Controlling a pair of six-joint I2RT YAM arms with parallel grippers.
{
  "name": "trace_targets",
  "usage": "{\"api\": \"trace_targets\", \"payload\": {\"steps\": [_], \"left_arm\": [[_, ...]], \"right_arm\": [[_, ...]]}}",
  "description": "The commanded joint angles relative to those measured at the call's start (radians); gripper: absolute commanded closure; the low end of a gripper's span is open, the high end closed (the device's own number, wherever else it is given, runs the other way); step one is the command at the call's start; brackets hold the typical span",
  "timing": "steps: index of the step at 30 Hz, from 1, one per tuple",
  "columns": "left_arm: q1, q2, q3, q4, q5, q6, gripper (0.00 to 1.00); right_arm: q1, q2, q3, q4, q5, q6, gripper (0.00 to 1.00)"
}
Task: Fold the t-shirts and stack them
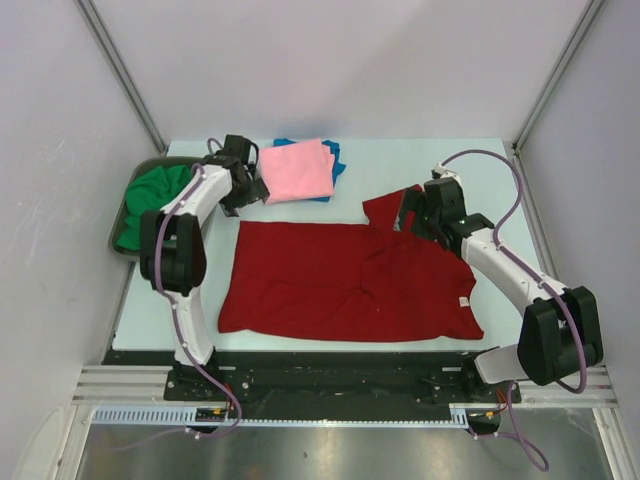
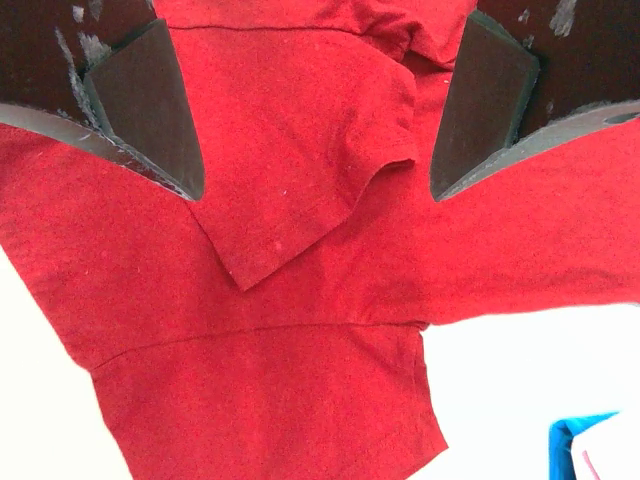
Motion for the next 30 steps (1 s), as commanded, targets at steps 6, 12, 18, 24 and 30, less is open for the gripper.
{"api": "trace_targets", "payload": {"steps": [6,12,18,24,30], "left_arm": [[0.008,0.151,0.066,-0.086,-0.101,0.134,0.37],[0.019,0.18,0.051,-0.076,-0.138,0.162,0.37],[0.037,0.197,0.057,-0.031,-0.131,0.203,0.35],[0.042,0.244,0.085,-0.005,-0.111,0.245,0.34],[0.042,0.269,0.082,0.035,-0.057,0.268,0.33]], "right_arm": [[-0.074,-0.037,0.036,0.06,-0.085,-0.003,0.0],[-0.074,-0.012,0.021,0.077,-0.111,0.006,0.0],[-0.071,-0.012,0.005,0.091,-0.119,0.01,0.0],[-0.071,-0.013,0.005,0.094,-0.119,0.012,0.0],[-0.071,-0.015,0.005,0.09,-0.118,0.01,0.0]]}}
